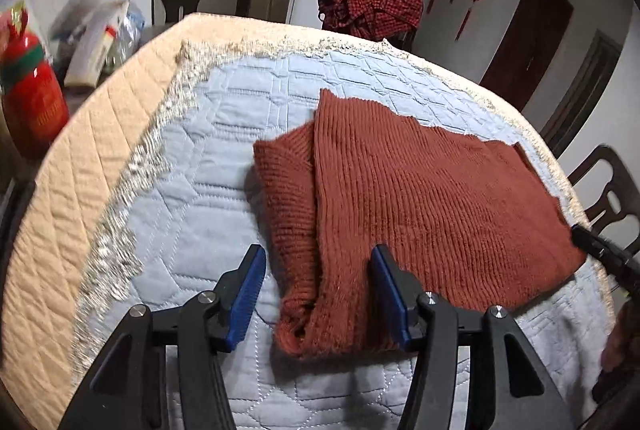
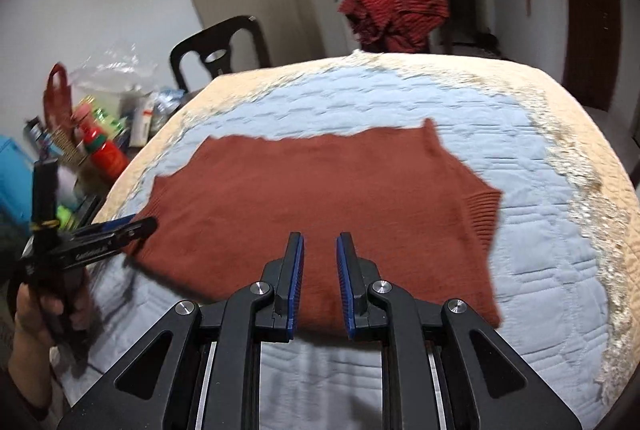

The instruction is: Fold small clothes

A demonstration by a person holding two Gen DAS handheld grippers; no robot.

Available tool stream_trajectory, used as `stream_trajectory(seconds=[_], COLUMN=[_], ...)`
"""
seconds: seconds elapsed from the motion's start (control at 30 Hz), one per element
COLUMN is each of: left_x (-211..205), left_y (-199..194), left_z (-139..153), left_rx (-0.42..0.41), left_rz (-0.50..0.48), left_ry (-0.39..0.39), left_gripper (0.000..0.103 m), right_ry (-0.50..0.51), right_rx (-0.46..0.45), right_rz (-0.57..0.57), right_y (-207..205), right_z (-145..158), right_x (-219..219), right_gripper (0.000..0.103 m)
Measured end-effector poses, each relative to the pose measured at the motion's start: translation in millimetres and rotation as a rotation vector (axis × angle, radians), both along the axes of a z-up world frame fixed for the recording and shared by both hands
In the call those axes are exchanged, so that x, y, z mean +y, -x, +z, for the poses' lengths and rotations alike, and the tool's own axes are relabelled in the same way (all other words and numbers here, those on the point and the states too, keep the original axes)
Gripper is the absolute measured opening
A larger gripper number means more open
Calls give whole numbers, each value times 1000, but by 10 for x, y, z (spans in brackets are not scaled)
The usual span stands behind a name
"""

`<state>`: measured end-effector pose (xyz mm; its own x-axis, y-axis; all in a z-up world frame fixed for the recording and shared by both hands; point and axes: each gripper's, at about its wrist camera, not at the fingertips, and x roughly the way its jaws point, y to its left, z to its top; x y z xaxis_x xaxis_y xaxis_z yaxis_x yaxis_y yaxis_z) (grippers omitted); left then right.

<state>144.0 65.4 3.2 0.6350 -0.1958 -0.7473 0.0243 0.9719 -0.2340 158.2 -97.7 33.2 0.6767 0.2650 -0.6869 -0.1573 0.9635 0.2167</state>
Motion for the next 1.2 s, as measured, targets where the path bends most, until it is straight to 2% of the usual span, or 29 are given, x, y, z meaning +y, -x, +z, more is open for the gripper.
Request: stream_trajectory(seconds=[0.17, 0.4, 0.73, 1.03, 1.2], left_x=[57, 45, 1, 45, 95], left_y=[36, -151, -197, -183, -192], left_z=[-18, -11, -38, -36, -36], left_rx=[-9, -2, -9, 4, 18], left_rz=[10, -1, -8, 6, 3], left_ry=[64, 102, 99, 102, 132], left_gripper=[58, 58, 57, 50, 37], right_ry=[-6, -9, 77, 86, 75], right_rx=[14, 24, 59, 63, 59], right_rz=[49, 112, 159, 119, 134], right_y=[1, -66, -413, -698, -554], right_z=[-58, -105, -260, -278, -232], right_x=[153, 364, 682, 713, 672], right_gripper=[17, 17, 13, 12, 12])
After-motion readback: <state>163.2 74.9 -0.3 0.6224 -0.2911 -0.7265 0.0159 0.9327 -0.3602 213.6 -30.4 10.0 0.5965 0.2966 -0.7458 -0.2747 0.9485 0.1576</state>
